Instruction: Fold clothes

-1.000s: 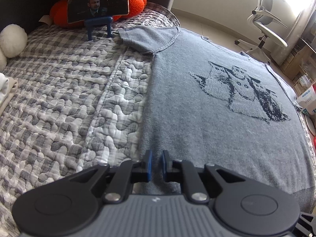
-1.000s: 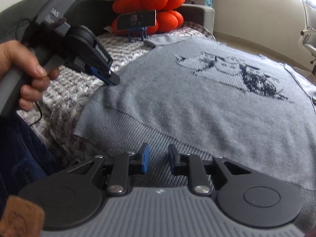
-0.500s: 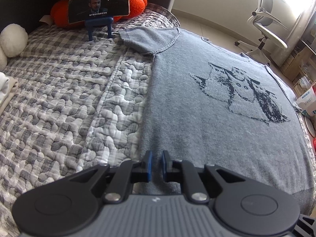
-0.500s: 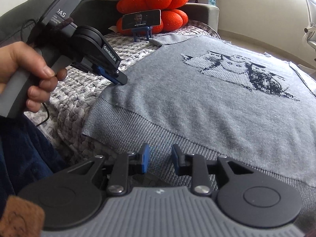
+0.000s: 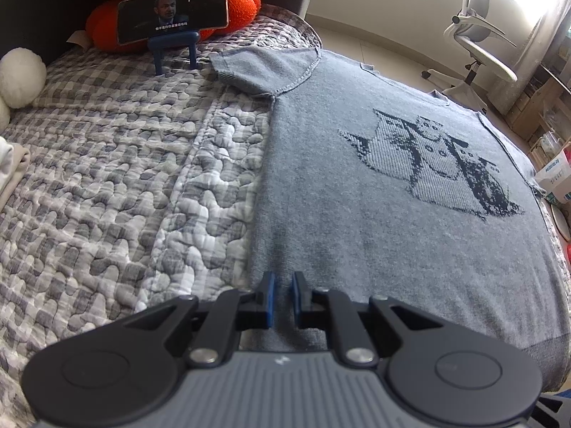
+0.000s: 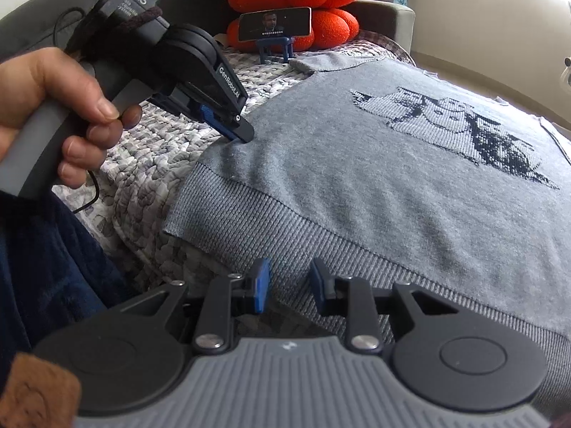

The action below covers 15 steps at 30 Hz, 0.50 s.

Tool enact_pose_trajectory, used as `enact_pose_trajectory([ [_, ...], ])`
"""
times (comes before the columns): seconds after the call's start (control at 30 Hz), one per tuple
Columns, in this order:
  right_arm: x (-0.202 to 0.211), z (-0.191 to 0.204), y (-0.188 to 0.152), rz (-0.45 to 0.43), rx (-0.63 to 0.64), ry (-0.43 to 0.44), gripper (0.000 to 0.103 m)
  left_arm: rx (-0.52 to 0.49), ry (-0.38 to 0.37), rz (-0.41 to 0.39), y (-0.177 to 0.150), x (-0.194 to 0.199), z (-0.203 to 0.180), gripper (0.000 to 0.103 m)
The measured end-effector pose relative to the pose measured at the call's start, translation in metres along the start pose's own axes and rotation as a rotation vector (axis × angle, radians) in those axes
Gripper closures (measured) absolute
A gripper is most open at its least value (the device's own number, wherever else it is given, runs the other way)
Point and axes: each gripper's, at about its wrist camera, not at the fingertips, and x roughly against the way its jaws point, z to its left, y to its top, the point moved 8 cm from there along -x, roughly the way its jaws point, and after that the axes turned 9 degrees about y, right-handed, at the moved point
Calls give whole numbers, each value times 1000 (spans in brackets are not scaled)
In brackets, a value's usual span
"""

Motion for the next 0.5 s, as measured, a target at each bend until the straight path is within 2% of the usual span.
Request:
enact_pose_trajectory([
  [0.1, 9, -8, 9, -47, -28, -3, 73, -4, -1, -23, 2, 4, -1, 91],
  [0.23, 14, -39, 10, -44, -104, -73, 73, -46, 2, -51, 3, 8, -8, 84],
  [0.33, 14, -60, 3, -21, -174, -104, 73, -51, -22, -46, 2, 8, -13, 83],
  [0.5, 18, -74, 1, -19, -182, -143, 73, -80, -55, -15, -4, 5, -21, 79],
])
